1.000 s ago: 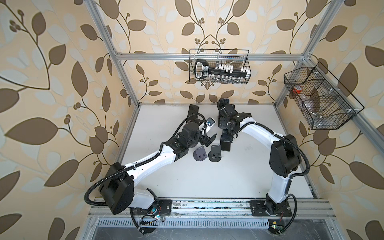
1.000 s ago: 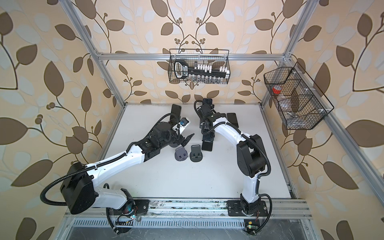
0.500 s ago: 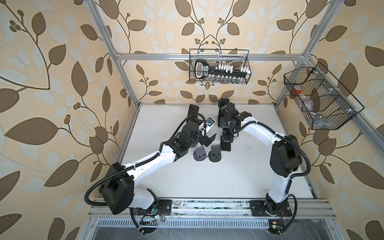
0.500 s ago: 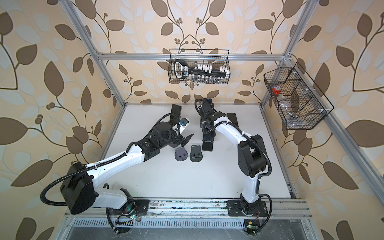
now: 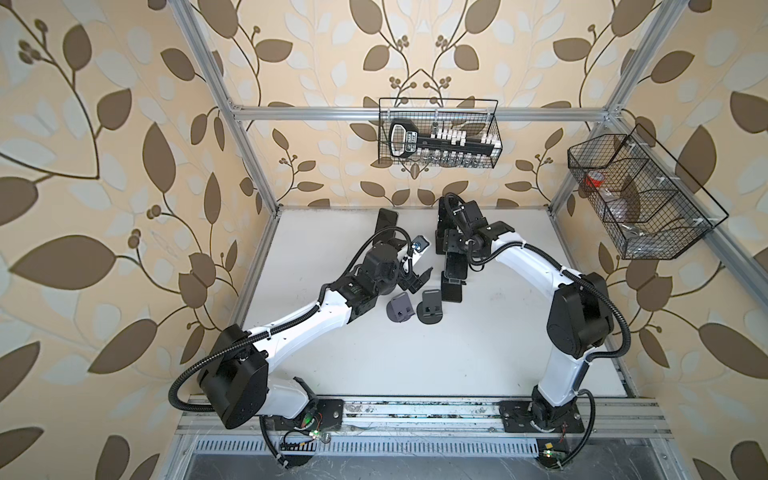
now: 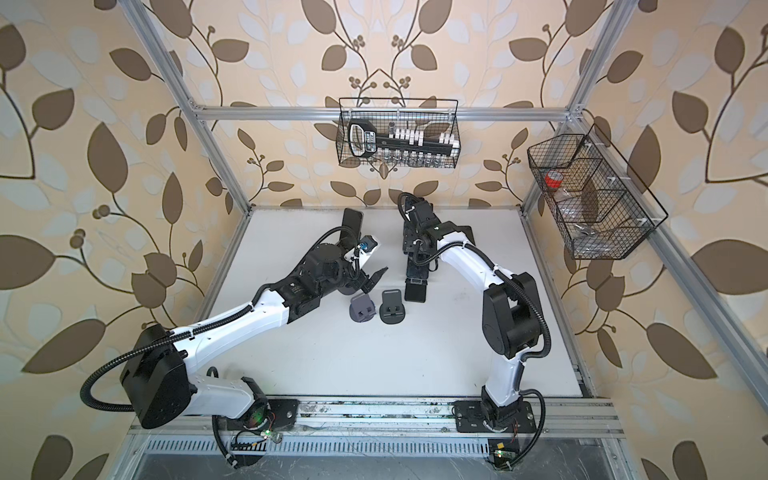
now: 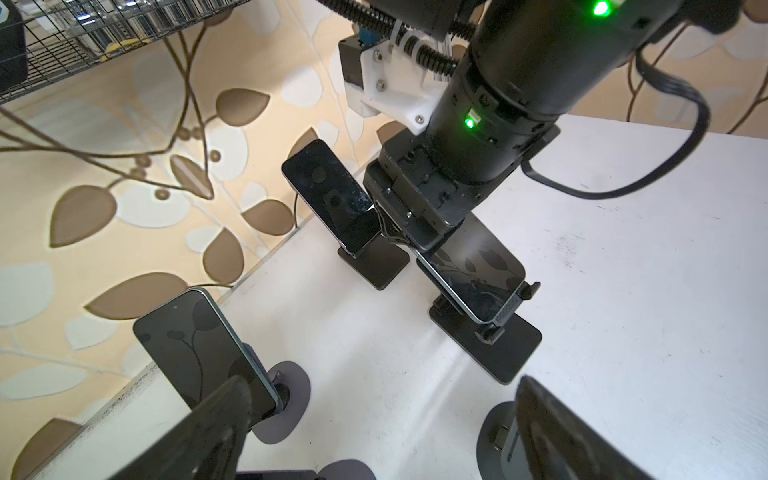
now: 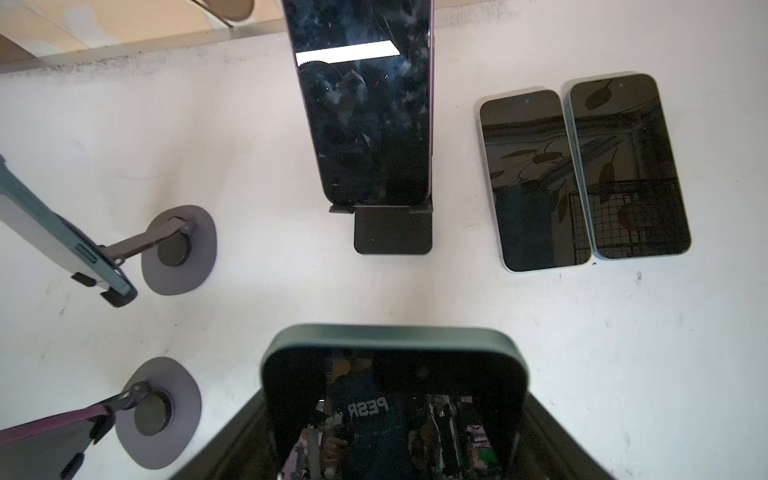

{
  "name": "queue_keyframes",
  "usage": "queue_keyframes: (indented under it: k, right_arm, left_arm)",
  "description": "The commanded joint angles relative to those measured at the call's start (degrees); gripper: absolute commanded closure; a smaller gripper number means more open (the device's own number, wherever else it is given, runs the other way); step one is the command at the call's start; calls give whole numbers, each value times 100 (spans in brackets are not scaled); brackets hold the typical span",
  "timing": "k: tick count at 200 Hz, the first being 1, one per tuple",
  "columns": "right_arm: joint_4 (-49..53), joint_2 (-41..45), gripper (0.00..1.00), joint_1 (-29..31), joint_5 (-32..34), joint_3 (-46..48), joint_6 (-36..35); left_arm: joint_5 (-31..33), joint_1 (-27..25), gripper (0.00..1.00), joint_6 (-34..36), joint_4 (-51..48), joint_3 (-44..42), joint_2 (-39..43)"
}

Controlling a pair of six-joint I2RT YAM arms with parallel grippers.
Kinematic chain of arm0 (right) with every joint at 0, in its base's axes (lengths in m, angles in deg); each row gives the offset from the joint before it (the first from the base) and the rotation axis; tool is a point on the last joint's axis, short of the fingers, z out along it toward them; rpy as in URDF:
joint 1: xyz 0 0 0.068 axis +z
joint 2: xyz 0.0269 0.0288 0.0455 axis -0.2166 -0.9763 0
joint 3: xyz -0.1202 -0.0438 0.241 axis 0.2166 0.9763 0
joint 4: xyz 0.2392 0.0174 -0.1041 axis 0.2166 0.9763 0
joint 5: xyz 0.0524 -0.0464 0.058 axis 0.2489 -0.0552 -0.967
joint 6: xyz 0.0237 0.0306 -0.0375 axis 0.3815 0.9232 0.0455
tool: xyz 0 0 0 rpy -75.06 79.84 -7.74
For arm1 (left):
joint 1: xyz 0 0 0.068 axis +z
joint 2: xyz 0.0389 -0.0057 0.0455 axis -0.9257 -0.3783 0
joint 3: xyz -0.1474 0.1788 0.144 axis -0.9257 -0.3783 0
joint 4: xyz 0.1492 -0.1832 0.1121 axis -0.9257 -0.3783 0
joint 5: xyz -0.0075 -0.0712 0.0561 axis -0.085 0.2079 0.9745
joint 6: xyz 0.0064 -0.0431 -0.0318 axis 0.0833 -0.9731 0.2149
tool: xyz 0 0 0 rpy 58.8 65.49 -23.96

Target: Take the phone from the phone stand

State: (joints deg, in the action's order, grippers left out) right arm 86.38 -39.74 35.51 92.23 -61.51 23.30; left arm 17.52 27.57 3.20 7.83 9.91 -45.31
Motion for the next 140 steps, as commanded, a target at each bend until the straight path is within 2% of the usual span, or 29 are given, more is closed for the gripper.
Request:
queue_keyframes:
  k: [1,84,140]
  right_arm:
    - [-253,311,26,-58,-310,100,-82]
    - [-936,728,29,-242,-1268,498,-462]
    - [-981,858,29,-322,-1417,762,-463]
  left_arm:
    - [31,-50,1,41,137,17,190]
    - [-92,-49,1,-260,157,48,86]
    - [-126,-49,1,-335,174,48,59]
